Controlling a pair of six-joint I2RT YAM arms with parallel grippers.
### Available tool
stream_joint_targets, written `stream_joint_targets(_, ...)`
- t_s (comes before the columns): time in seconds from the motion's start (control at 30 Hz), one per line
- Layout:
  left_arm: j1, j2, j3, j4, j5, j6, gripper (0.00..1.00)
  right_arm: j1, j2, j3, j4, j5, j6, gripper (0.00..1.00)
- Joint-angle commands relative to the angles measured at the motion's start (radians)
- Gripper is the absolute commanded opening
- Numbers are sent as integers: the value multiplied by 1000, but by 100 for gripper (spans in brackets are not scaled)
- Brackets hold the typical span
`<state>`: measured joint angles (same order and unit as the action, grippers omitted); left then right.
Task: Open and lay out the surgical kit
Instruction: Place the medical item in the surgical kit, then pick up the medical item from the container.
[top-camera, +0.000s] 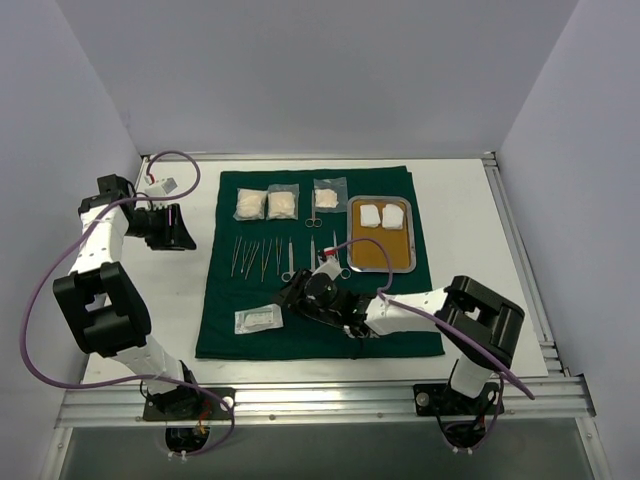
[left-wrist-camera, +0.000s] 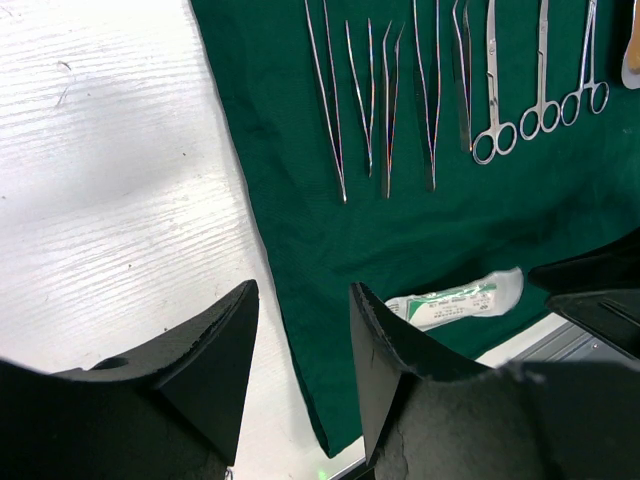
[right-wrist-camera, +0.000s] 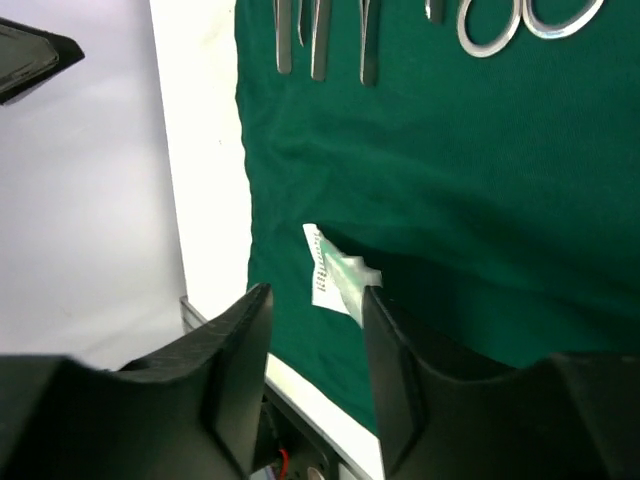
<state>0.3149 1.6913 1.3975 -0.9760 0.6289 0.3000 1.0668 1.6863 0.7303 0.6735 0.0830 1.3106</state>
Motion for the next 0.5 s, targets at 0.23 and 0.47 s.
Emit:
stream_joint_targets(0.23,0,-15,15,14,-15,28,50,-41,-146,31,-285,1,-109,43)
stream_joint_targets(0.47,0,-25,26,7,-24,33,50,-344,-214,248,-459,-162,-636,42)
